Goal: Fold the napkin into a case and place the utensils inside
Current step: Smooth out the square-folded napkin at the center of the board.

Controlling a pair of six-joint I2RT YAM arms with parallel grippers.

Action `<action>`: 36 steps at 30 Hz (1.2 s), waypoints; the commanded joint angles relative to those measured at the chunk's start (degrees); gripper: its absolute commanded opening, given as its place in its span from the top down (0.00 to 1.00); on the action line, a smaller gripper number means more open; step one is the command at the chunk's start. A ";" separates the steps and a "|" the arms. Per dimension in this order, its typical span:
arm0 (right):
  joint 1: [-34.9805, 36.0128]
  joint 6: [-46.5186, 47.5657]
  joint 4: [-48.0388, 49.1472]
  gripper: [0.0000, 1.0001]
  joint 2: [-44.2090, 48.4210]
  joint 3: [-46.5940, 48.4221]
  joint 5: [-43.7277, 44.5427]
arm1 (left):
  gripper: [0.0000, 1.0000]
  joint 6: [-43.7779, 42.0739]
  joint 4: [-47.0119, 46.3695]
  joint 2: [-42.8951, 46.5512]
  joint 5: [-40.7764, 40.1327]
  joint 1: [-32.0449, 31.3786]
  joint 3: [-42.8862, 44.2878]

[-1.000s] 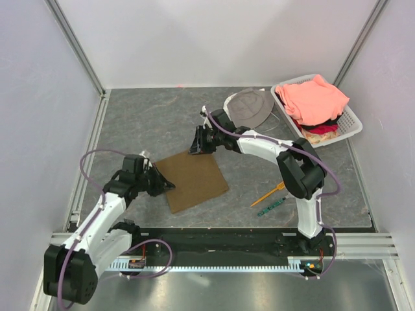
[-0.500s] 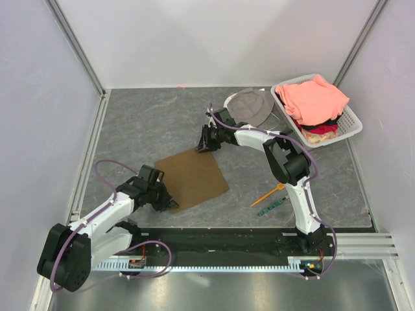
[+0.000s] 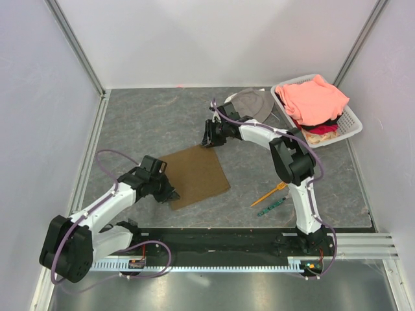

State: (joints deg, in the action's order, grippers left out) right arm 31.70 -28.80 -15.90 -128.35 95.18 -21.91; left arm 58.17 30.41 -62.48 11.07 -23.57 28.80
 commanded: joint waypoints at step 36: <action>4.51 -2.40 2.80 0.64 35.10 -45.16 4.25 | 0.72 -17.92 -16.09 -10.56 11.52 -5.87 11.37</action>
State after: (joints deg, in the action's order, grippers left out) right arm 35.83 -29.10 -17.85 -94.24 51.72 -13.78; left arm 39.81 16.99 -75.57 22.94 -28.97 41.08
